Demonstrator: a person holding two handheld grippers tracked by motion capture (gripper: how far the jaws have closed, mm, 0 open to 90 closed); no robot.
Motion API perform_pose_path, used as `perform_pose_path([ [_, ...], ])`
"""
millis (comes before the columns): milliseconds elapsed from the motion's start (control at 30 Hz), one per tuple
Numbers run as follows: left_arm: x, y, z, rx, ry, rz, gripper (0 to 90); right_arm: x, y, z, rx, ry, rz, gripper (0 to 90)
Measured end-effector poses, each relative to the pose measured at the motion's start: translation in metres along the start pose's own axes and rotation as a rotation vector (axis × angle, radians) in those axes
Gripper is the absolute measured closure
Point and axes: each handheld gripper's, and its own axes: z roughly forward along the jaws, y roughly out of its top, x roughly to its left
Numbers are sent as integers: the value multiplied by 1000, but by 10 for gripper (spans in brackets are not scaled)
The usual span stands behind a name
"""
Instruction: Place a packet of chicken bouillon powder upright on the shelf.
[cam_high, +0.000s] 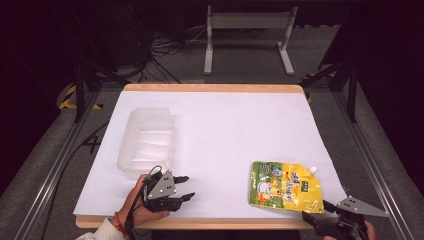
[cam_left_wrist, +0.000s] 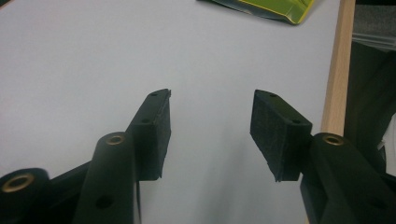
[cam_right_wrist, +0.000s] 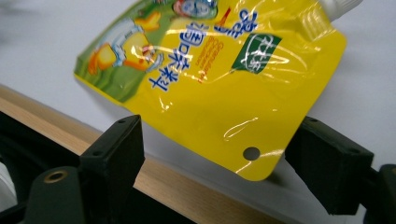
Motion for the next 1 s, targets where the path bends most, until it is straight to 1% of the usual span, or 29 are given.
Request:
perform_pose_path([
  [33,1,0,3,9,0,-5,428,-1,-1,-1,-2,-4,-5,180],
  [100,0,0,5,12,-2,-6,374,-1,-2,-3,-14,-17,-18,171],
  [133,0,0,5,12,-2,-6,364,-1,-2,-3,-14,-17,-18,171],
  [167,-1,-1,6,16,-2,-2,357,-1,-2,-3,-21,-7,-15,171],
  [300,0,-4,8,25,3,-10,317,-1,-2,0,-27,-27,-16,179],
  [333,1,-4,9,26,4,-19,306,-2,-2,1,-22,-26,-8,180],
  [433,1,-5,10,32,4,-19,281,-7,-3,3,-20,-12,39,191],
  [500,0,-5,11,34,2,-20,260,-11,-3,6,-10,-24,42,190],
  [567,0,-4,13,45,-1,-15,253,-13,-2,8,-17,-6,65,191],
  [633,-2,-4,15,48,0,-13,248,-14,-2,10,-15,3,73,191],
  [733,-3,-3,16,49,-4,-11,244,-14,-1,16,3,26,73,191],
  [767,-2,-3,16,50,-4,-10,243,-13,0,18,2,32,69,191],
  [833,-2,-3,16,52,-5,-13,239,-13,1,21,-2,49,79,192],
  [900,-3,-3,17,54,-6,-18,238,-15,3,24,-16,65,102,207],
  [933,-3,-3,18,56,-4,-15,235,-17,4,25,-26,76,121,209],
  [1000,-3,-2,19,58,2,-19,226,-21,5,28,-57,126,211,229],
])
